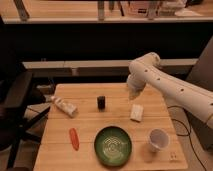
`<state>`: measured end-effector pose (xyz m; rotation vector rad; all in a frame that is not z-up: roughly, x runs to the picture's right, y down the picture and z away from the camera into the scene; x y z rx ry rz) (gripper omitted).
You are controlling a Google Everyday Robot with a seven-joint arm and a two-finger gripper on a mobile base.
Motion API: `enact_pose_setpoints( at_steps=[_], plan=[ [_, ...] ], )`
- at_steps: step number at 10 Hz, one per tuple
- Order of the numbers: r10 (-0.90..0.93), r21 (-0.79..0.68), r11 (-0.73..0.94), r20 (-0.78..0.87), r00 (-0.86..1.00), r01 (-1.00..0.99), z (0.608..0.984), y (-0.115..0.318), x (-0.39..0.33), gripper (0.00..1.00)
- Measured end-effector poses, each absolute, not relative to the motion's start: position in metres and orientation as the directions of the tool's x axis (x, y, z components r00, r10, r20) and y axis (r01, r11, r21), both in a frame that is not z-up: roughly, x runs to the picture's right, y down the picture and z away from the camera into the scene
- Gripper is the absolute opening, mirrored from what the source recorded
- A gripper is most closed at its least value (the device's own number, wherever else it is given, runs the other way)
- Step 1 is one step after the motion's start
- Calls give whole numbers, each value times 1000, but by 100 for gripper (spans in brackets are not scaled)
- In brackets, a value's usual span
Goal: Knock the eraser over
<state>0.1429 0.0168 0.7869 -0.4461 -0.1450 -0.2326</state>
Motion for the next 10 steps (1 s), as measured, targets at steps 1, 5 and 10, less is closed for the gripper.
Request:
enact_pose_setpoints(
  at_steps=[1, 5, 10],
  plan=[
    [-194, -408, 876, 191, 962, 257, 788, 15, 142, 58],
    [-216, -392, 875, 212, 953, 285, 798, 10, 133, 20],
    [-258, -378, 860, 256, 932, 342, 813, 12, 102, 0]
  ],
)
